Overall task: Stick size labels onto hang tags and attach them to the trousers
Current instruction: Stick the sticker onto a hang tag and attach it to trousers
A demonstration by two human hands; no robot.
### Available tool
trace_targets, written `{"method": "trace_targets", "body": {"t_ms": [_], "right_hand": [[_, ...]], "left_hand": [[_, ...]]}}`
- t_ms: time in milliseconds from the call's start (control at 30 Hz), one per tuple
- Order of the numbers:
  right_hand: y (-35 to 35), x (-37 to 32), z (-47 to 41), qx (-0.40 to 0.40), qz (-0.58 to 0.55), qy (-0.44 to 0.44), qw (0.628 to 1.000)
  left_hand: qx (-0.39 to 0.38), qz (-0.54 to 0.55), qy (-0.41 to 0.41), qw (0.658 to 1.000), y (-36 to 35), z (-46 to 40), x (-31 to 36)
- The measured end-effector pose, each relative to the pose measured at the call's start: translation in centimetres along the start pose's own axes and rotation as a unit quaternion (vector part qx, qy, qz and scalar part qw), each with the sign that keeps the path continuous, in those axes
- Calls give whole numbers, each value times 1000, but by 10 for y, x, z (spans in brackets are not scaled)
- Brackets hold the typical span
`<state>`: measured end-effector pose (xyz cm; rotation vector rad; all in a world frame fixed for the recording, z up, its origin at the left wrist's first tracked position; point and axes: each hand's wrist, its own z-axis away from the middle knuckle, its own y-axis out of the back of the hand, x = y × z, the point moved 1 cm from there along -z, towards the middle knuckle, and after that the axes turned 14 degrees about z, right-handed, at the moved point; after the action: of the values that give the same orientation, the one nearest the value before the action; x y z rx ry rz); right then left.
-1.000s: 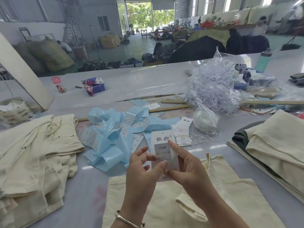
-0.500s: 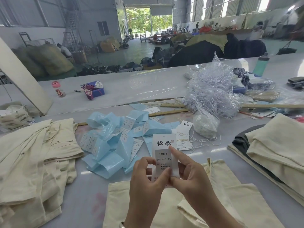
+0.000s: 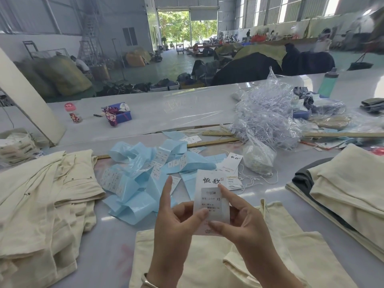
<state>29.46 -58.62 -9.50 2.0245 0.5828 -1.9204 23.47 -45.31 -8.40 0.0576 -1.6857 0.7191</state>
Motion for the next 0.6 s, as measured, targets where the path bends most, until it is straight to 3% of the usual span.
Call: {"method": "trace_targets", "body": {"t_ms": [200, 433, 600], "right_hand": [[2, -8, -8, 28, -140, -46, 989], [8, -16, -21, 98, -124, -59, 986], [1, -13, -19, 126, -89, -38, 987]], "left_hand": [[-36, 63, 25, 997, -9, 7, 0], [-82, 24, 20, 996, -4, 7, -3], [-60, 77, 75, 992, 4, -1, -13]]}}
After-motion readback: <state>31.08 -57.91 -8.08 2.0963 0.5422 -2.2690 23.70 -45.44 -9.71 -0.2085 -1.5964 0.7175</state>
